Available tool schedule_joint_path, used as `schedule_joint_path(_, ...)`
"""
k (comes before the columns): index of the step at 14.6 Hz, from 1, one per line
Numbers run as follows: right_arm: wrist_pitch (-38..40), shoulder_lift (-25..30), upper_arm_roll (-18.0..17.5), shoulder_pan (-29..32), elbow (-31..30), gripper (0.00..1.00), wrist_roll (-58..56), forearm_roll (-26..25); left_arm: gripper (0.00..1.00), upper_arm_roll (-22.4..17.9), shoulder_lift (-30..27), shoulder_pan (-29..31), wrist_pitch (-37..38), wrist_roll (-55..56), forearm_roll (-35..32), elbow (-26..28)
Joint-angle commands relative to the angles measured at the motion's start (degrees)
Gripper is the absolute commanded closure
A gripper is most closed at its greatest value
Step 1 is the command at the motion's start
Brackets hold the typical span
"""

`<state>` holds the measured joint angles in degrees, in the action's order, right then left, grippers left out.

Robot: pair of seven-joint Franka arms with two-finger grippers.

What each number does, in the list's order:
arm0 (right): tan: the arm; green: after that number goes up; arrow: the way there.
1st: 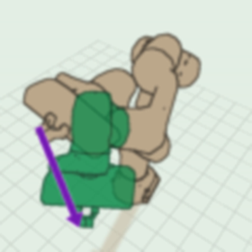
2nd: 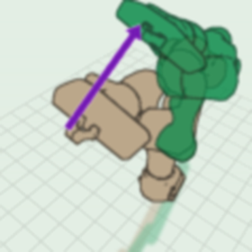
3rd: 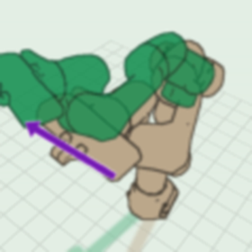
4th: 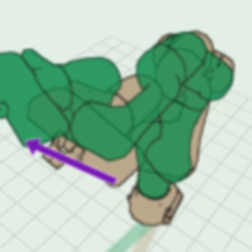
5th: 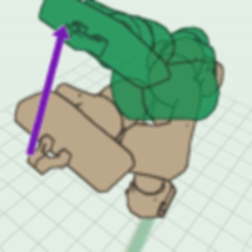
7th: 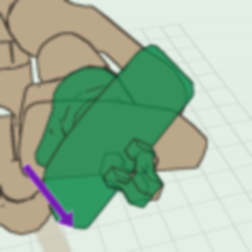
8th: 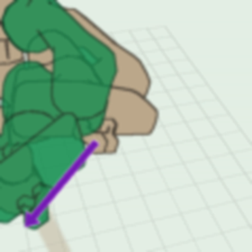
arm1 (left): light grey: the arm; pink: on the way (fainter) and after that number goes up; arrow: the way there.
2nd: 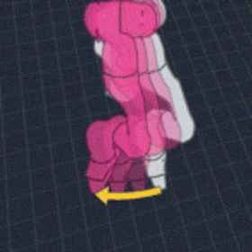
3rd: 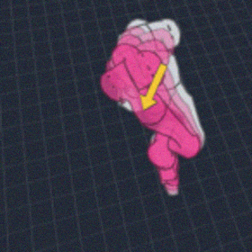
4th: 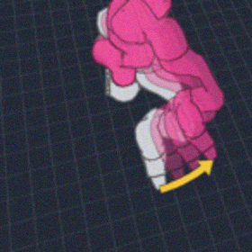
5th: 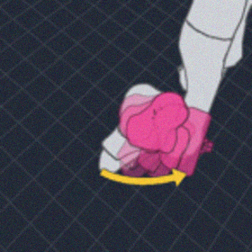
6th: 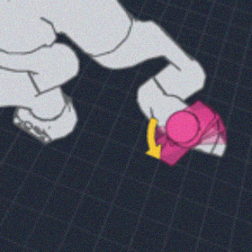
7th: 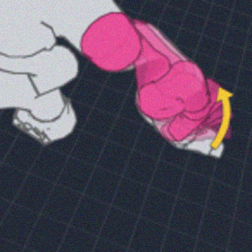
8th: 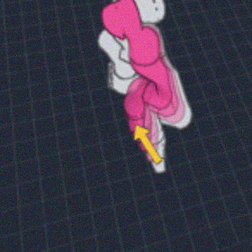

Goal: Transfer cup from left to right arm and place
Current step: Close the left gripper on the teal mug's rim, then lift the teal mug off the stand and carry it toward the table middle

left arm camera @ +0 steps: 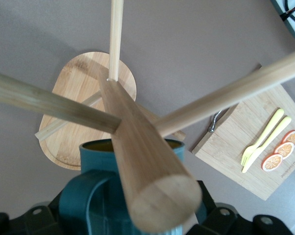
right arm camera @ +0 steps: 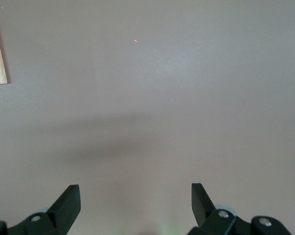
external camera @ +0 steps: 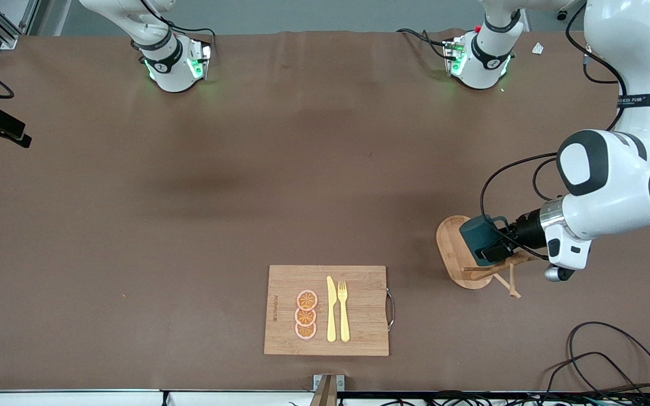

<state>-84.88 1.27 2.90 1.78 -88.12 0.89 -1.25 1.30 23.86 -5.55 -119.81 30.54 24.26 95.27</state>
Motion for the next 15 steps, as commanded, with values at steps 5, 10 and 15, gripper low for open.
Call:
schedule_joint_path(5,0.0,1.4,-0.1,0.2,-1.1,0.00,0.2,0.3,0.34,0.8,-0.2,-0.1,-0.8,0.0,1.2,-0.1)
schedule_joint_path(10,0.0,1.4,-0.1,0.2,-1.1,0.00,0.2,0.3,0.33,2.3,-2.7,0.6,3.3,2.8,1.6,-0.4)
schedule_joint_path(15,0.0,1.4,-0.1,0.2,-1.1,0.00,0.2,0.3,0.33,2.5,-5.9,0.2,10.0,8.3,1.6,-0.7)
